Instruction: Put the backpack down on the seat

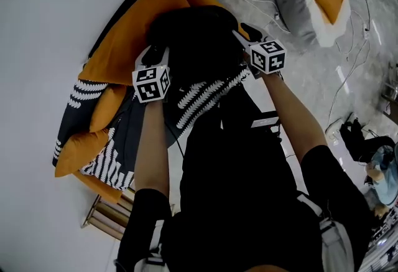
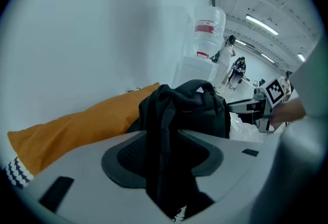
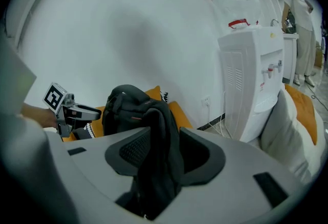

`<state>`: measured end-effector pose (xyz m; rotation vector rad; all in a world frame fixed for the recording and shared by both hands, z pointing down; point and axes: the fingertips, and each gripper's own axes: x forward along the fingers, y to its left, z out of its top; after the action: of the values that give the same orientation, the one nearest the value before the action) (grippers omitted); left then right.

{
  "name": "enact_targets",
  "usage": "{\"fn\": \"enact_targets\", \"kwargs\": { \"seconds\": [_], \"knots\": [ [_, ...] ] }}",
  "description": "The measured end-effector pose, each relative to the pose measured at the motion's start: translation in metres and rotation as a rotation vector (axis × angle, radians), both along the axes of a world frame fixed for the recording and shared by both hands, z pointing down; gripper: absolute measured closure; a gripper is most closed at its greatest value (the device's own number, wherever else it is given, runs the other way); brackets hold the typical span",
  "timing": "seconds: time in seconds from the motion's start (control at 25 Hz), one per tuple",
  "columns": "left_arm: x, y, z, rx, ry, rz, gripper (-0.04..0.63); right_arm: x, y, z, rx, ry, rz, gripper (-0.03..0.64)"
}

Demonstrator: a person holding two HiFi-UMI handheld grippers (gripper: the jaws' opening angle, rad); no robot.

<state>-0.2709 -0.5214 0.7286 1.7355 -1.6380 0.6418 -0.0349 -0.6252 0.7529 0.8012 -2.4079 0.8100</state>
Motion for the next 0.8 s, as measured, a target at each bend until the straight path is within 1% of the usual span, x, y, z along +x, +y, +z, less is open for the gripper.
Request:
{"fn": "enact_targets", "kwargs": {
  "seconds": [0.16,0.28,0.4,0.52,0.64,0.72,0.8],
  "knots": [
    [0.002,0.018,-0.015,0.037,0.043,-0.008,0.396,0.014,0.014,-0.022,0.046,0.001,0.037,0.443],
    [0.008,0.033,-0.030,0.078,0.047,-0.003,0.402,0.018,0.030,-0.046,0.092,-0.010,0.049,0.448],
    [0.015,0.049,-0.054,0.128,0.051,-0.006,0.428,0.024,0.047,-0.073,0.131,-0.017,0.073,0.474],
    [0.019,0.060,-0.082,0.197,0.042,-0.017,0.494,0.029,0.060,-0.103,0.175,-0.038,0.100,0.505],
    [0.026,0.071,-0.106,0.256,0.047,-0.020,0.517,0.037,0.076,-0.132,0.226,-0.060,0.119,0.529],
    [0.029,0.079,-0.124,0.302,0.042,-0.023,0.537,0.043,0.087,-0.152,0.244,-0.090,0.143,0.546],
    [0.031,0.089,-0.142,0.360,0.027,-0.023,0.553,0.048,0.097,-0.175,0.252,-0.140,0.181,0.554]
  ]
}}
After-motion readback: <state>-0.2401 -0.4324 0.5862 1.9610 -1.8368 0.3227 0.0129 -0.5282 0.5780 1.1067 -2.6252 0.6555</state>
